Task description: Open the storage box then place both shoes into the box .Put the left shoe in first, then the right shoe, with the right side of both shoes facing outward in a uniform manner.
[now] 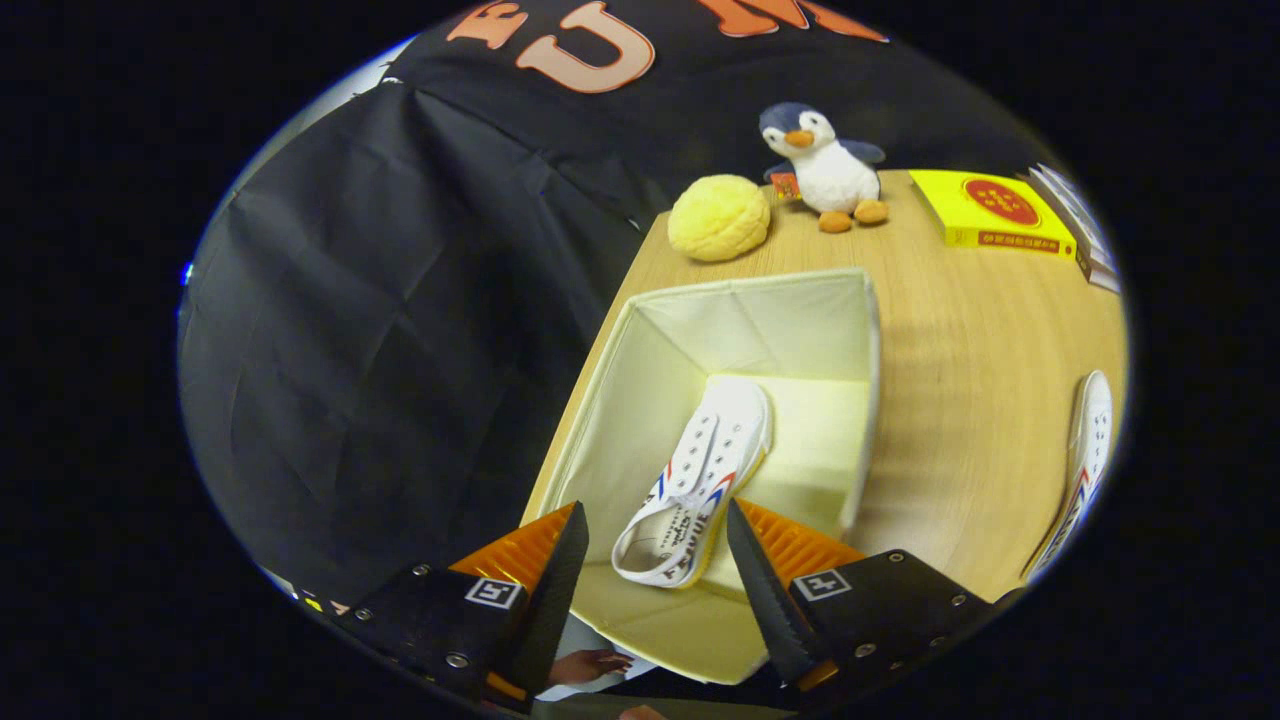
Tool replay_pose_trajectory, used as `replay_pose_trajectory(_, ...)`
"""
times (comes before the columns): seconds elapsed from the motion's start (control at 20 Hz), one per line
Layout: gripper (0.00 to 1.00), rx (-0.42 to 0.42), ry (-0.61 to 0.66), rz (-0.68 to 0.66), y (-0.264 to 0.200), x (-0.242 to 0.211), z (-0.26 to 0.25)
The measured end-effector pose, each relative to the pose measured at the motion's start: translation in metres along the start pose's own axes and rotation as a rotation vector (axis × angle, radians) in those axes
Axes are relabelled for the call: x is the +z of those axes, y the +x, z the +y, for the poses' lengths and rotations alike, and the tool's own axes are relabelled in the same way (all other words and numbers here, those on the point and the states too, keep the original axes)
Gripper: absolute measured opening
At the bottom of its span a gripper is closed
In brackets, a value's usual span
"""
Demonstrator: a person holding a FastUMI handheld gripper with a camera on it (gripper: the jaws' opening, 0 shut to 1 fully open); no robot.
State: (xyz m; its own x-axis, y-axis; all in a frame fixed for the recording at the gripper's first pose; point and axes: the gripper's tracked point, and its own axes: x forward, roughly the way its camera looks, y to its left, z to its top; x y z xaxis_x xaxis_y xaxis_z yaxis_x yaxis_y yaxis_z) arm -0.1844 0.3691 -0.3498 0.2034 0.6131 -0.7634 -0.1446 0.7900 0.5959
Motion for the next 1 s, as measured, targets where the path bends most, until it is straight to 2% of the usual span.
replay_pose_trajectory(0.05, 0.88, -0.011, -0.011, -0.032, -0.013, 0.004, -0.004)
replay_pose_trajectory(0.2, 0.88, -0.06, -0.003, -0.104, -0.046, 0.012, -0.042)
replay_pose_trajectory(0.55, 0.9, -0.351, 0.065, -0.148, -0.095, -0.006, -0.19)
replay_pose_trajectory(0.65, 0.9, -0.433, 0.079, -0.144, -0.111, -0.018, -0.231)
replay_pose_trajectory(0.85, 0.9, -0.518, 0.153, -0.122, -0.131, -0.044, -0.292)
replay_pose_trajectory(1.0, 0.9, -0.573, 0.161, -0.086, -0.139, -0.063, -0.326)
